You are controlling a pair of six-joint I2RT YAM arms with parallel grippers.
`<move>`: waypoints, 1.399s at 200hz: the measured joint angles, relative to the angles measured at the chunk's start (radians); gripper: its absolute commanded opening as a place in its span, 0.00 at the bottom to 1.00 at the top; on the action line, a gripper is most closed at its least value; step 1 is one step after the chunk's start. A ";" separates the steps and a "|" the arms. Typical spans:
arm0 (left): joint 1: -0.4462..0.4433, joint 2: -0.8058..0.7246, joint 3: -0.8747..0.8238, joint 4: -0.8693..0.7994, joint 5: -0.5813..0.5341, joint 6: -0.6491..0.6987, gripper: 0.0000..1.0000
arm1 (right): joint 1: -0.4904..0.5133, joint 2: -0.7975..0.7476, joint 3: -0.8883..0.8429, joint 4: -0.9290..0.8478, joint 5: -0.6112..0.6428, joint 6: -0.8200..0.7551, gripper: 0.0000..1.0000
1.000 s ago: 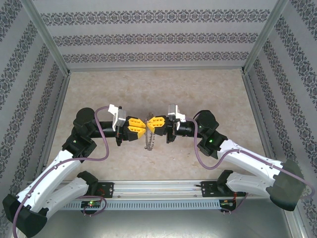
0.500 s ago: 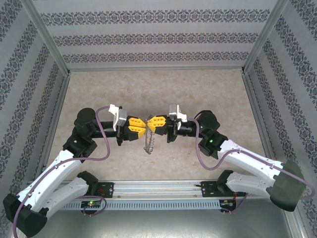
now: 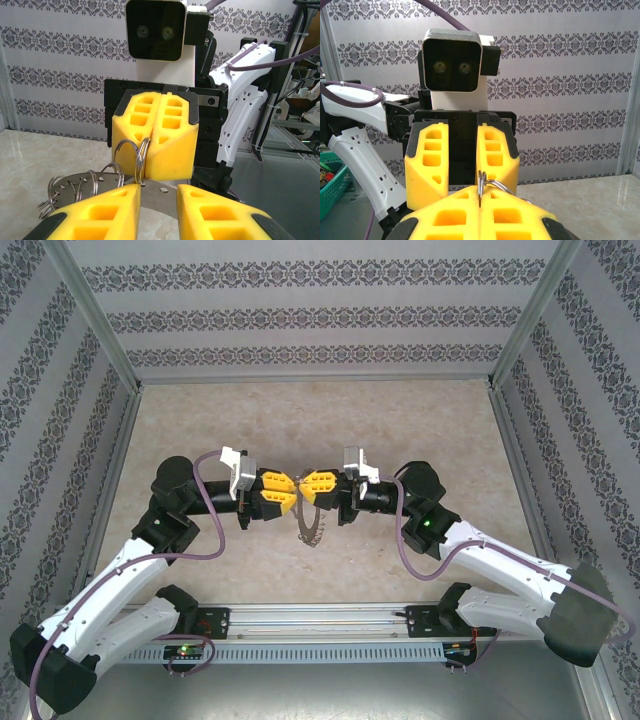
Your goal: Put the keys on the keyring
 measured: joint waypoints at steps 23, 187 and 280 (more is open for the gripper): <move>0.000 0.001 -0.001 0.006 0.000 -0.003 0.29 | 0.000 0.002 0.000 0.003 0.000 0.000 0.00; 0.000 0.021 0.010 -0.051 -0.016 0.057 0.00 | -0.017 -0.017 0.000 -0.113 -0.040 -0.024 0.20; -0.006 0.150 0.356 -0.786 -0.110 0.524 0.00 | -0.011 -0.214 0.102 -0.670 0.186 -0.240 0.32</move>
